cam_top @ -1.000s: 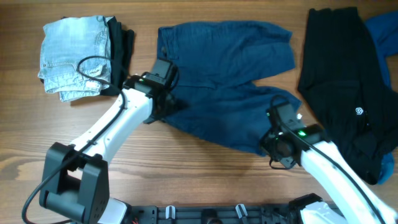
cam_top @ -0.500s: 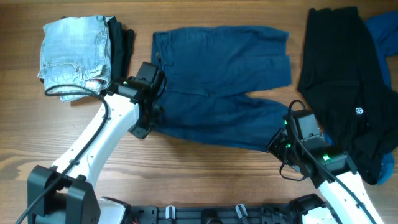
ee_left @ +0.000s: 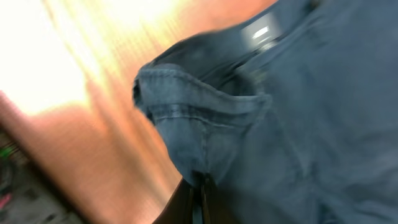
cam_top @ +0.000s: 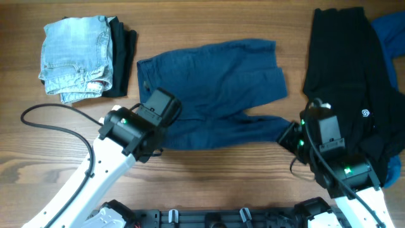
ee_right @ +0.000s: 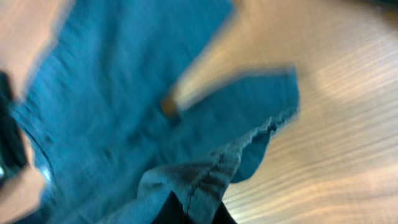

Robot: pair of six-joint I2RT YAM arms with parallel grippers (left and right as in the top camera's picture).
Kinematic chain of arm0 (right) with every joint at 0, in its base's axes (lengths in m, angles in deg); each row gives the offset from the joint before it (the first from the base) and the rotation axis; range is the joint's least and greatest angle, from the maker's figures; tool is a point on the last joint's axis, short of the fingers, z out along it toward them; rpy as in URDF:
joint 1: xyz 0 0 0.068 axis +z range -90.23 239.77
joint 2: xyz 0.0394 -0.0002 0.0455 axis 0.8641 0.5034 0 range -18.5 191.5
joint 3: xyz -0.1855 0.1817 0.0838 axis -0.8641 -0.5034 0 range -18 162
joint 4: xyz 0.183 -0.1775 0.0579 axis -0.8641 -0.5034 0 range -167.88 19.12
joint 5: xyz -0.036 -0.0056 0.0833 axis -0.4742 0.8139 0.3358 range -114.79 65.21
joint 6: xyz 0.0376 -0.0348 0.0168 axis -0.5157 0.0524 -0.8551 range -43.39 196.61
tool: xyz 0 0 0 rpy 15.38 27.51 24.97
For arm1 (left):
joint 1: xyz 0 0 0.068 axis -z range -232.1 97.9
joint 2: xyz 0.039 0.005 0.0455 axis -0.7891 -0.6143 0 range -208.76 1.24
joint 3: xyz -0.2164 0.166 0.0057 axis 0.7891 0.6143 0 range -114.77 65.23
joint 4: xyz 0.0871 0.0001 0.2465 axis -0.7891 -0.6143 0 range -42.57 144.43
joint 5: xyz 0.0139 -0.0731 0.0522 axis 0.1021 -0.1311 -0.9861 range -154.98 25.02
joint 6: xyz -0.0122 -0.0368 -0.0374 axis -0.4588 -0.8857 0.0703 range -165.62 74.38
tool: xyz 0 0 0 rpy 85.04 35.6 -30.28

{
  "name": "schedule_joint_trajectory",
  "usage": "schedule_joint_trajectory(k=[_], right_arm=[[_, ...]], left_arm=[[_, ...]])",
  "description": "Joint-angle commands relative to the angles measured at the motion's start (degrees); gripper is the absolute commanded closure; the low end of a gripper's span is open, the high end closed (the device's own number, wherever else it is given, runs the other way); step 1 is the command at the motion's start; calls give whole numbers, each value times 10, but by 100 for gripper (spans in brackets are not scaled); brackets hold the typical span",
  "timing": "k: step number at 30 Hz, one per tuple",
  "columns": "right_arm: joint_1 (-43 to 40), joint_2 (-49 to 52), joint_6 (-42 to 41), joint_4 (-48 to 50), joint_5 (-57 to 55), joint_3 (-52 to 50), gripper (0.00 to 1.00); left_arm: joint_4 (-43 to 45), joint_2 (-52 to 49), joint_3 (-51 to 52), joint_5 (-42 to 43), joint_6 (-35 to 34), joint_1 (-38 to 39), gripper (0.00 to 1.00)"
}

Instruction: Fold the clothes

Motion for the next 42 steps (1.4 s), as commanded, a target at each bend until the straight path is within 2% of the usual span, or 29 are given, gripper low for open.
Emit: schedule_joint_trajectory(k=[1, 8, 11, 14, 16, 21, 26, 31, 37, 38, 39, 40, 41, 42], right_arm=[[-5, 40, 72, 87, -97, 18, 96], [-5, 202, 155, 340, -173, 18, 96], [-8, 275, 156, 431, -184, 18, 96], [-21, 323, 154, 487, -184, 18, 96], [-35, 356, 154, 526, -182, 18, 96], [-53, 420, 167, 635, -182, 18, 96], [-55, 490, 192, 788, -181, 18, 95], [-55, 566, 199, 896, -173, 21, 96], [-55, 664, 202, 953, -173, 62, 96], [-55, 682, 202, 958, -173, 76, 87], [-55, 699, 202, 963, -174, 92, 53], [-55, 708, 203, 966, -174, 104, 0], [-57, 716, 212, 967, -173, 118, 0], [-58, 717, 216, 967, -174, 129, 0]], left_arm=[[56, -16, 1, -117, -13, 7, 96], [201, -95, 1, -273, -13, 6, 96], [278, -133, 1, -333, -13, 6, 96], [337, -163, 1, -358, -13, 2, 96], [386, -190, 1, -363, -11, -13, 96], [577, -250, 1, -362, 148, -50, 96], [717, -287, 1, -330, 236, -76, 96], [795, -325, 1, -300, 243, -106, 96], [882, -389, 1, -277, 243, -128, 94], [903, -403, 1, -274, 243, -129, 83], [926, -415, 1, -273, 243, -130, 57], [936, -421, 1, -274, 243, -130, 12], [947, -424, 1, -273, 256, -131, 0], [956, -424, 1, -271, 278, -132, 0]])
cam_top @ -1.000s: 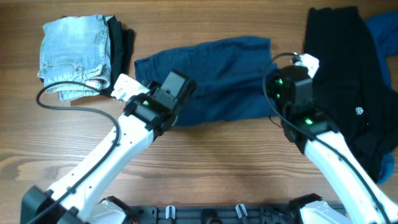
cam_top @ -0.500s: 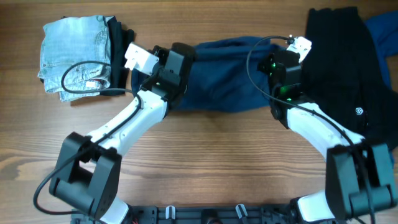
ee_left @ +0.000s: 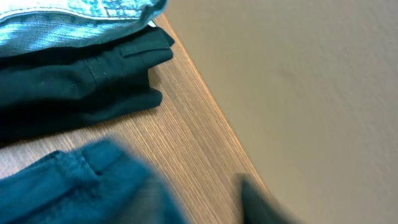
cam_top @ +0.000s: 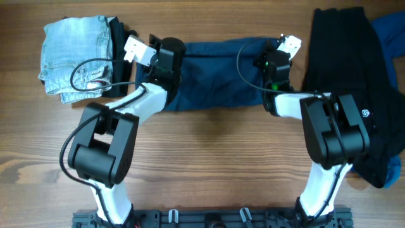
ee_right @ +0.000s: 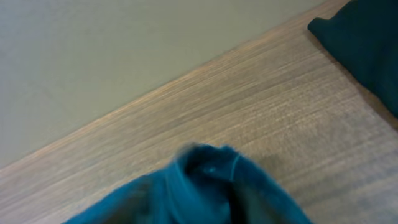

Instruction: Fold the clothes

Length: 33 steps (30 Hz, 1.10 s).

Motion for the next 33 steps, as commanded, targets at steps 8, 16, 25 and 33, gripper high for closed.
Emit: schedule_joint_trajectory(k=[8, 16, 25, 33], right_arm=[[-16, -30, 89, -84, 64, 101, 0], [-72, -117, 190, -372, 271, 113, 0], [-85, -164, 211, -490, 359, 113, 0], [-85, -155, 223, -508, 353, 107, 18]], left_arm=[[22, 15, -8, 42, 280, -7, 1], [-280, 57, -9, 214, 292, -9, 0], [-408, 83, -9, 312, 292, -28, 0], [-446, 157, -9, 512, 382, -132, 0]])
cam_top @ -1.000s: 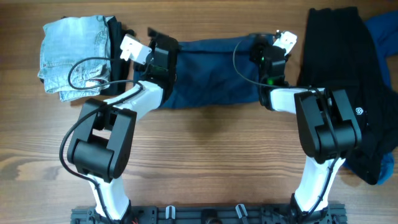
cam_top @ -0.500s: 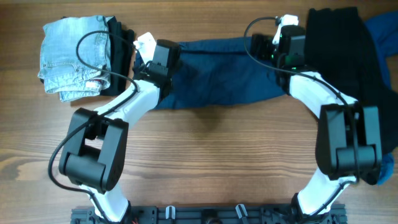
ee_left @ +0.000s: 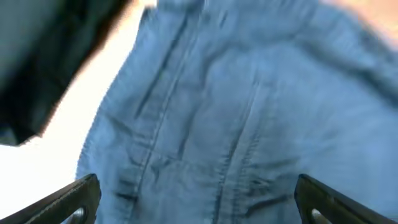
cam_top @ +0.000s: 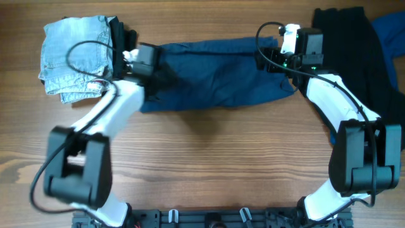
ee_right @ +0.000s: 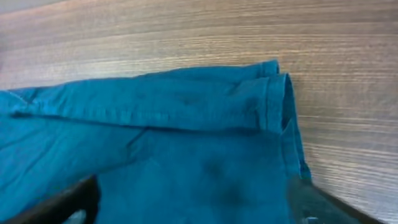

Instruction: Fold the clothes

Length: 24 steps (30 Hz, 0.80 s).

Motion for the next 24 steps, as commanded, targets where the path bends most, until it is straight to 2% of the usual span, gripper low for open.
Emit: schedule_joint_trajectory(k=[1, 3, 5, 6, 8, 11, 16, 24], right_arm=[[0, 0, 11, 19, 1, -4, 22], [0, 17, 8, 54, -8, -8, 33], [0, 38, 16, 98, -8, -8, 57], [1, 49, 19, 123, -8, -8, 76], [1, 68, 23, 157, -5, -8, 91], [2, 98, 13, 155, 25, -8, 96], [15, 123, 12, 159, 58, -7, 96], [19, 163, 8, 222, 28, -5, 95]], left_arm=[[0, 39, 1, 160, 88, -60, 0], [-5, 38, 1, 194, 95, -89, 0], [-16, 37, 1, 193, 95, -106, 0], [-22, 37, 1, 193, 95, -111, 0], [-30, 37, 1, 193, 94, -112, 1], [-47, 37, 1, 193, 94, -104, 1], [-47, 37, 1, 192, 94, -92, 1], [-47, 37, 1, 192, 94, -92, 1]])
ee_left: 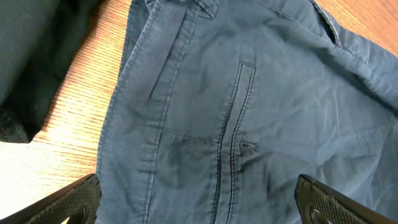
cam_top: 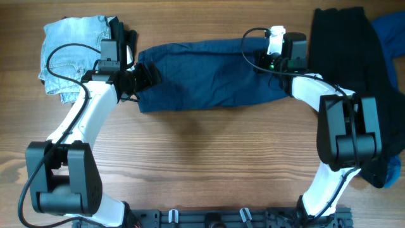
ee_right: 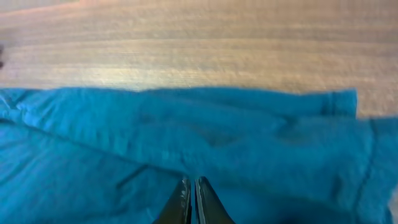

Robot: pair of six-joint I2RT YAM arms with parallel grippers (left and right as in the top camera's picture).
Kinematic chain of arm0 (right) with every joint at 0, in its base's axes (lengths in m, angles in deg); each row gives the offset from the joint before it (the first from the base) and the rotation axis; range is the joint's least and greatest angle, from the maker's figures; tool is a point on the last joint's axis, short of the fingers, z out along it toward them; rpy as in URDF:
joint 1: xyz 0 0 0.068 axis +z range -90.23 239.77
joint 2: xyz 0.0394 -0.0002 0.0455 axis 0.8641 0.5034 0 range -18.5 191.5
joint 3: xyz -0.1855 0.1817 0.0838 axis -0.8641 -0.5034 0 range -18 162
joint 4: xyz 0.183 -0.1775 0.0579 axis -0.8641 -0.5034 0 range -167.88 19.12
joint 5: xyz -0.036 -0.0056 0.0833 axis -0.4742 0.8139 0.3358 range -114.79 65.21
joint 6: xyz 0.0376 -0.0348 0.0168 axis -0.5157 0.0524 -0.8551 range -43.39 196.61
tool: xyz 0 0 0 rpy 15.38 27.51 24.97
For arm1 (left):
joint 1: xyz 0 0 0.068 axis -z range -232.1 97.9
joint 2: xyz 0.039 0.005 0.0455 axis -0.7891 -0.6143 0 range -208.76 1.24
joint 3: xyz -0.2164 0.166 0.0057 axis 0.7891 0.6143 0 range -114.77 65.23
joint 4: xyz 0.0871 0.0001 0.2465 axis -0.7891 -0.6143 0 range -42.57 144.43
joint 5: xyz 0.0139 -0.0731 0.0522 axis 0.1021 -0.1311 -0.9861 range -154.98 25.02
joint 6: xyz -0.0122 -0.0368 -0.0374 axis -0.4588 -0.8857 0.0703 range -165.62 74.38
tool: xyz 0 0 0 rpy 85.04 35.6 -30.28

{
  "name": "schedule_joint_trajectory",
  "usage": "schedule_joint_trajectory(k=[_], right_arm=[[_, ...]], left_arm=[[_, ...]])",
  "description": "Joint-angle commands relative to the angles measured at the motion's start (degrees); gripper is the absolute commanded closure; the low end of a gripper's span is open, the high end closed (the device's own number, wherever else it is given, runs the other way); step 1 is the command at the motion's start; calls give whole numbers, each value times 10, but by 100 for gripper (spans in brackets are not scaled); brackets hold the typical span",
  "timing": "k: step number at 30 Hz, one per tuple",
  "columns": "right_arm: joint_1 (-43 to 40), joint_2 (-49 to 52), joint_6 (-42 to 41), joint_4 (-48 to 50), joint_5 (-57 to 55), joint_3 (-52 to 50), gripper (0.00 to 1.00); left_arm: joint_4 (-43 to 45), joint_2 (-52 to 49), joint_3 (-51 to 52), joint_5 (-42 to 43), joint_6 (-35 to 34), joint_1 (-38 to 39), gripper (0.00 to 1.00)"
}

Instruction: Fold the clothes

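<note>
The dark blue shorts (cam_top: 215, 79) lie folded in half lengthwise across the far middle of the table. My left gripper (cam_top: 144, 77) hovers at their left, waistband end. In the left wrist view its jaws (ee_left: 199, 202) stand wide open over the seamed denim (ee_left: 249, 93), holding nothing. My right gripper (cam_top: 261, 61) is at the shorts' upper right end. In the right wrist view its fingers (ee_right: 191, 184) are closed together, tips on the blue cloth (ee_right: 186, 137). No bunched fabric shows between them.
Folded light jeans (cam_top: 76, 57) sit on a dark folded garment (cam_top: 126, 44) at the far left, close to my left arm. A black garment (cam_top: 354, 76) and a blue one (cam_top: 389, 38) lie heaped at the right. Bare wooden table (cam_top: 209, 164) spreads in front.
My right gripper was open over the shorts' right end and is now shut there. My left gripper stays open and has shifted slightly left along the waistband. The shorts lie the same.
First the shorts lay spread out, with each gripper shut on their near edge, left at the waistband, right at a leg hem. Then both grippers were at the far edge and the shorts were folded in half. Later both stood open over the ends; now the right is shut.
</note>
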Motion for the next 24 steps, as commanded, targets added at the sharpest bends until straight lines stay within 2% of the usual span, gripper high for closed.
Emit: schedule_joint_trajectory(k=[1, 6, 9, 13, 19, 24], right_arm=[[0, 46, -10, 29, -8, 0, 95], [0, 84, -17, 88, -18, 3, 94], [0, 86, -39, 172, -70, 5, 92], [0, 85, -62, 234, -77, 38, 91], [0, 85, -71, 191, -66, 124, 91], [-7, 62, -71, 71, -42, 148, 91]], left_arm=[[2, 3, 1, 10, 13, 2, 0], [2, 3, 1, 0, 13, 2, 0], [1, 3, 1, 0, 11, 3, 1], [1, 3, 1, 0, 11, 3, 1], [1, 3, 1, 0, 11, 3, 1], [-4, 3, 1, 0, 11, 3, 0]])
